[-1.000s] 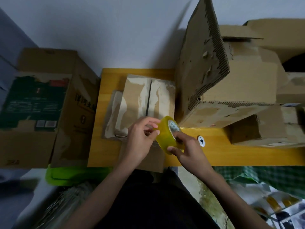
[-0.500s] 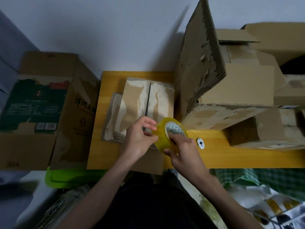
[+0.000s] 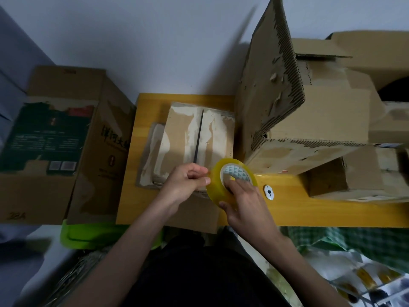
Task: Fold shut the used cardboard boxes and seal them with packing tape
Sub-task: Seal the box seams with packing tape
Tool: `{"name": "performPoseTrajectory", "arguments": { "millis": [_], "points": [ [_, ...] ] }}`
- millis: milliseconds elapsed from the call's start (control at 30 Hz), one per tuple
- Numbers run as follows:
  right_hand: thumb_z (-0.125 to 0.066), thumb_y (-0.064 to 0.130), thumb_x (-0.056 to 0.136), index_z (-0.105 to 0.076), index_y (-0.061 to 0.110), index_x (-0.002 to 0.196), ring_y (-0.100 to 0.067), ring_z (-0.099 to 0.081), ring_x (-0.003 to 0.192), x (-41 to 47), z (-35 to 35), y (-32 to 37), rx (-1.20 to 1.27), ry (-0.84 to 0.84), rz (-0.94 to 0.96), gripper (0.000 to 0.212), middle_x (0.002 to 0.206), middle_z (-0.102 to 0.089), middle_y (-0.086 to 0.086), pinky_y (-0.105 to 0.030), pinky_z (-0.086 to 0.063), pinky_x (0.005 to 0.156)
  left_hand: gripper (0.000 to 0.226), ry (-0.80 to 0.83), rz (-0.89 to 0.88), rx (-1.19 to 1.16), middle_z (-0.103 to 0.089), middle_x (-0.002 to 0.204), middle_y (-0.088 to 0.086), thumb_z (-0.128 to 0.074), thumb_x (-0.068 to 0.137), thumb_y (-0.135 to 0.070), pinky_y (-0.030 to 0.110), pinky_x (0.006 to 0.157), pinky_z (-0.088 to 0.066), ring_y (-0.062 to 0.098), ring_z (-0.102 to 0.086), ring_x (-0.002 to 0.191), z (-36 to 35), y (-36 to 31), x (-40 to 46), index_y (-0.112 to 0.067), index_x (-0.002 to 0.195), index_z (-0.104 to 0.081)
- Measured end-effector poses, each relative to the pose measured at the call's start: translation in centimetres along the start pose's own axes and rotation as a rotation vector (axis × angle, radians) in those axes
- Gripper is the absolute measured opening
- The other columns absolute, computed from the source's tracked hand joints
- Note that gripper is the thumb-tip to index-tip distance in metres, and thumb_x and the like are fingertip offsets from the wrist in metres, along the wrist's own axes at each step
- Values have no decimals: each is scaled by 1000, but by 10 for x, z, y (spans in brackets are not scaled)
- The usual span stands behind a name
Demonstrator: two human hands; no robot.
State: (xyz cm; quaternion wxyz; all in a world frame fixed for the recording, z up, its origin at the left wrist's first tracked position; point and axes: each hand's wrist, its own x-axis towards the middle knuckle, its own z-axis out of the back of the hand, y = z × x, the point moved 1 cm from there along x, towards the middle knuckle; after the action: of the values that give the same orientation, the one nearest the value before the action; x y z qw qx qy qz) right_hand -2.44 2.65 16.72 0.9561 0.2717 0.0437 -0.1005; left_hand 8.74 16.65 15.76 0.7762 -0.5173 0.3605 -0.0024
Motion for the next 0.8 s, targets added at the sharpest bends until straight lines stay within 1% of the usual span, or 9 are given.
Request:
{"name": "performPoseTrajectory", "arguments": {
  "millis": [67,133,267,400,467,567,633,700,800],
  "points": [
    [-72,26,87,-59,18,124,-23,-55,116,-1,2,2,-4,8,-2,40,123,-63,-2,-35,-41,97,24,34,-18,20,-69,105,-1,-68,93,-9,13,74,-48,12,-64,101,-2,0,0,-15,116,-66],
    [-71,27,89,-58,18,126,-23,-55,117,-1,4,5,-9,19,-4,40,126,-62,-2,-34,-40,98,26,39,-52,56,-65,104,-7,-63,96,-8,6,75,-45,5,-60,101,-3,0,-3,-15,121,-64],
    [-68,29,92,-56,16,129,-27,-55,118,7,10,6,-17,24,-83,41,126,-62,-5,-35,-41,97,27,-5,-114,115,-63,113,-7,-58,100,-12,14,83,-42,3,-57,108,1,8,-8,-20,124,-65],
    [-69,33,92,-58,18,125,-26,-59,110,16,16,-2,108,116,-177,38,118,-64,-4,-35,-46,89,25,-11,-112,8,-69,112,-12,-64,97,-26,2,73,-44,-6,-61,101,-1,7,-12,-22,121,-70],
    [-69,33,92,-58,19,128,-26,-60,106,19,18,-6,182,187,-199,40,116,-65,-4,-36,-49,85,24,-53,-112,-87,-74,103,-9,-72,90,-31,6,74,-48,-4,-66,94,-1,6,-10,-21,111,-75],
    [-67,35,94,-62,19,115,-18,-58,86,26,21,-11,244,284,-205,27,91,-63,3,-26,-42,66,14,-165,-115,-188,-76,85,-6,-77,86,-20,11,72,-49,-4,-66,77,1,8,-5,-13,98,-78],
    [-65,40,95,-64,17,101,-13,-55,76,32,23,-12,321,342,-216,23,81,-59,5,-26,-39,62,9,-201,-120,-200,-73,74,-11,-76,87,-14,9,66,-47,-7,-63,69,4,12,-1,-10,94,-78],
    [-63,45,95,-66,18,97,-14,-58,78,37,23,-14,444,390,-235,28,82,-63,2,-32,-42,68,3,-226,-108,-191,-72,73,-13,-76,87,-14,7,63,-46,-9,-64,68,9,16,4,-14,90,-77],
    [-62,50,95,-72,21,101,-8,-68,96,43,29,-13,631,457,-290,32,97,-74,7,-32,-50,88,2,-266,-55,-176,-70,71,-12,-76,88,-19,9,59,-47,-7,-63,64,25,27,11,-17,88,-75]
  ]
}}
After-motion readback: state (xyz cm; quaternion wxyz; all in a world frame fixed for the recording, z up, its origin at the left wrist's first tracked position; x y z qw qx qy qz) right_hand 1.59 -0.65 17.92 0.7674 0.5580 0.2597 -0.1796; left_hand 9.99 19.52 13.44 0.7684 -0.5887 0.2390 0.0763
